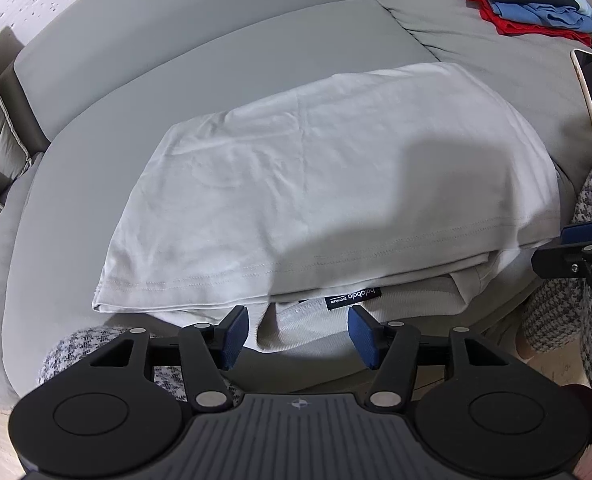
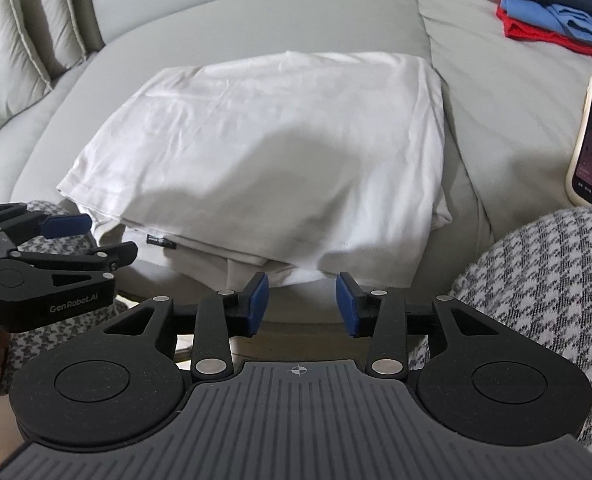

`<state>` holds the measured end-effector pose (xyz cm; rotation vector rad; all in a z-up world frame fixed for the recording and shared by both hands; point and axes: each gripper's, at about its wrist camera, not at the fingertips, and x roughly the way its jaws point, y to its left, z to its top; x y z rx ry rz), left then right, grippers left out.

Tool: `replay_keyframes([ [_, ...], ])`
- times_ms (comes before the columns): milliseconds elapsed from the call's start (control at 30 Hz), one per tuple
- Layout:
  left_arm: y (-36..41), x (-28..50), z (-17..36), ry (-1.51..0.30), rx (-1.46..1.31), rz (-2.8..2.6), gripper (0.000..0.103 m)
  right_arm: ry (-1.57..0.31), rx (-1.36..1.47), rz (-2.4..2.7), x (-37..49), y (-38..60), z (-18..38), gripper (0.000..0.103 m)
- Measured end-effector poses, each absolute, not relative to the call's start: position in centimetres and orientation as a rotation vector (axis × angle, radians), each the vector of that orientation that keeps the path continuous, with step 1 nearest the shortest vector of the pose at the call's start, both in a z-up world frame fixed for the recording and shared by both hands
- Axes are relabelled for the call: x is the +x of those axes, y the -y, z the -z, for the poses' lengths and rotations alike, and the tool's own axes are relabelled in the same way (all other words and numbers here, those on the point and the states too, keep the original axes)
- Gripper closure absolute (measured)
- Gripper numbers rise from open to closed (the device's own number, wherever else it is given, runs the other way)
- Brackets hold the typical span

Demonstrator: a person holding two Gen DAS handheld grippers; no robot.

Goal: Fold clothes

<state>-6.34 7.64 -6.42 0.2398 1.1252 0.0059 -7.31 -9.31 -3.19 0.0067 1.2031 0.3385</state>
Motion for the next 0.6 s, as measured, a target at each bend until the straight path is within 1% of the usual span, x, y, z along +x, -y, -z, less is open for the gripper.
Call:
replay_keyframes([
  [600,-7.93,-6.15,6.15,-1.117,0.215,0.0,0.046,-1.2,0.015,-0.336,-7.7,9.2,3.03,0.059],
])
